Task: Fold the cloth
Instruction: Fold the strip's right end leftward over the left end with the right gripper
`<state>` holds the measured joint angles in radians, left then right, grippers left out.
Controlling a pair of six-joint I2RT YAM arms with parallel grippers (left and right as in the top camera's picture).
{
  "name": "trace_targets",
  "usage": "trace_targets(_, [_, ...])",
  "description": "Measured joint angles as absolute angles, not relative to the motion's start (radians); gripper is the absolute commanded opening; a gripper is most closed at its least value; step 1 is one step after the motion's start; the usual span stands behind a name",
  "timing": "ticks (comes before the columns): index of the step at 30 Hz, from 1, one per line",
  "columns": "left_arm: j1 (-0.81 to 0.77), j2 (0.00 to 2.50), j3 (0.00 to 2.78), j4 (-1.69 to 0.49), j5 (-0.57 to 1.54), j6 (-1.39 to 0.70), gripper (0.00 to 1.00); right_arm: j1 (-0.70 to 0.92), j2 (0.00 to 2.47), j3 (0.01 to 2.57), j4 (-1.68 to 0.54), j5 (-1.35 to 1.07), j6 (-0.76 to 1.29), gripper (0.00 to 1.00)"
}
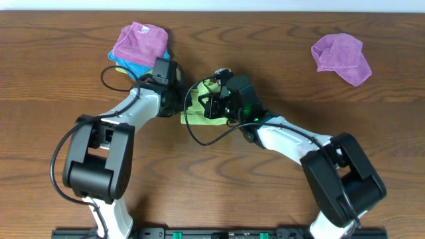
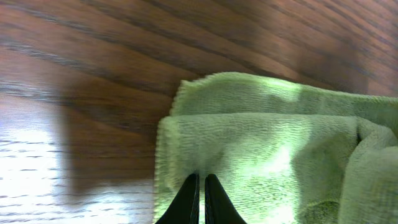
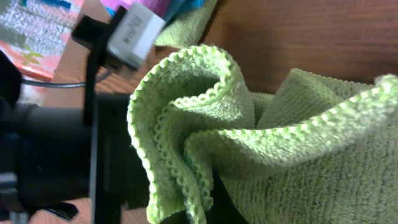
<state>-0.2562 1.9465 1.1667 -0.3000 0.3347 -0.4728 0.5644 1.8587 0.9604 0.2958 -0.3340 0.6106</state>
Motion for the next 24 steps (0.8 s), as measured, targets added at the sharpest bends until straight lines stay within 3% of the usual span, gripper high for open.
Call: trace_targets(24, [-0.154,1.77,1.167,-0.402,0.336,-0.414,0.09,0.603,1.925,0.967,0.326,-0.274,0.601,0.01])
